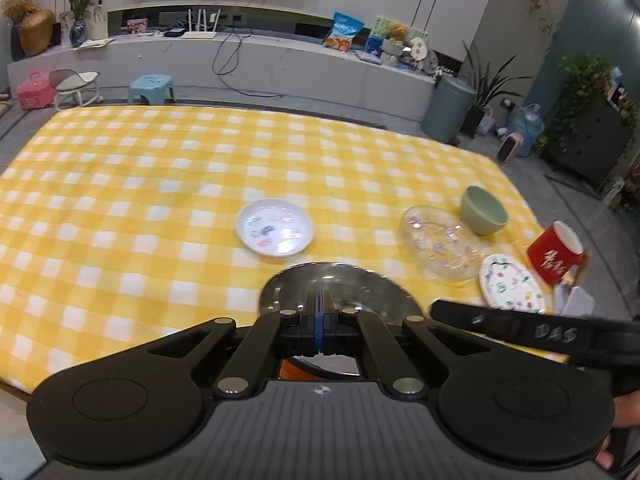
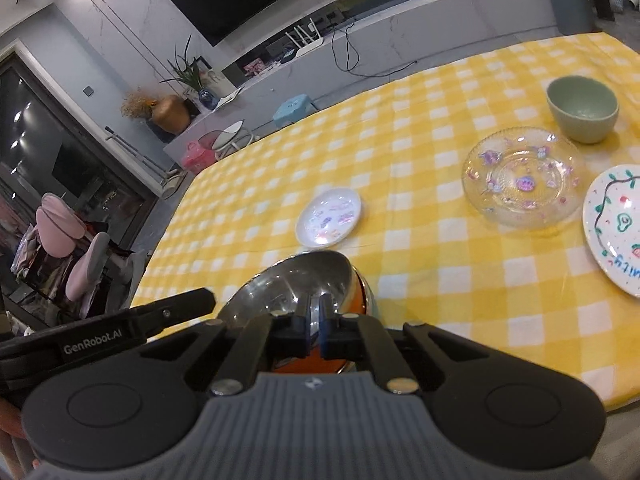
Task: Organize plates and bowls
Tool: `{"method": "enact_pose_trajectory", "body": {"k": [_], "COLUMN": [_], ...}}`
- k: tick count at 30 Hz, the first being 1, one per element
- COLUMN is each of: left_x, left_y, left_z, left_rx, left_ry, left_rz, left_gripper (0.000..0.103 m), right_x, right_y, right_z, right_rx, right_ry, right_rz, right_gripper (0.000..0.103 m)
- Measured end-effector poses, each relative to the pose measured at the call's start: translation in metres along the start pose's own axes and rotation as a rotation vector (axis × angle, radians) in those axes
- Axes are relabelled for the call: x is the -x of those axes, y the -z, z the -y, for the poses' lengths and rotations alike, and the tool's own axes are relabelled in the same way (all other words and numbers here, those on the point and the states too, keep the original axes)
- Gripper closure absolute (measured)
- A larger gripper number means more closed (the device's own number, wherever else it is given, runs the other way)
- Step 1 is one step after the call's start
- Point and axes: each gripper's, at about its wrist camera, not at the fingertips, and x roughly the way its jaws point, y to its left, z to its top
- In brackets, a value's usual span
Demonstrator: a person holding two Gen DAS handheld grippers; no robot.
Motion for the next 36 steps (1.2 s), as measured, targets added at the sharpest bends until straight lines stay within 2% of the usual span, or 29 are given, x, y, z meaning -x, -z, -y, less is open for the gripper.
{"method": "enact_pose_trajectory", "body": {"k": [2,5,8,9,10,11,20,21,22,23,25,36], "left_x": [-0.003,-0.009,-0.015,-0.017,-0.019,-0.022,-0.032,-0.033,-0.035,-0.038,-0.038,-0.035], "left_y": [0.000,0.001,0.003,0.004,0.005,0.005,0.006,0.006,0.007,0.007,0.009,0.007], "left_z": [-0.004,-0.010,-0.014,-0.016,-0.018,-0.019,-0.027,-0.027,-0.027,-0.026,-0.026,-0.024], "left_rx": [-0.005,0.002,-0.012,-0.014,-0.005,0.007,0.063,0.063,0.059,0.053,0.047,0.024], "left_ry": [-0.028,-0.064,-0.058,-0.060,-0.060,-0.055,-0.036,-0.041,-0.050,-0.064,-0.070,-0.071], "left_rz": [-0.009,-0.025,-0.047,-0.049,-0.055,-0.068,-0.087,-0.093,-0.100,-0.113,-0.110,-0.097], "left_gripper": [0.103,0.100,0.095,0.089,0.086,0.085,0.081,0.084,0.090,0.092,0.093,0.093], "right_x": [0.000,-0.003,-0.010,-0.012,-0.015,-0.017,-0.030,-0.031,-0.033,-0.035,-0.036,-0.035], "right_y": [0.000,0.000,0.003,0.003,0.003,0.004,0.012,0.013,0.014,0.015,0.016,0.016], "right_z": [0.003,0.007,0.009,0.009,0.007,0.006,-0.001,-0.001,-0.001,-0.002,0.001,0.002], "right_rx": [-0.005,-0.012,-0.011,-0.011,-0.011,-0.011,0.020,0.023,0.032,0.042,0.037,0.054], "right_ry": [0.006,0.032,0.050,0.053,0.056,0.059,0.056,0.061,0.079,0.101,0.110,0.108], "right_rz": [0.008,0.017,-0.008,-0.018,-0.026,-0.037,-0.066,-0.064,-0.067,-0.068,-0.055,-0.046], "right_gripper": [0.102,0.094,0.087,0.083,0.074,0.071,0.071,0.072,0.080,0.086,0.089,0.089]}}
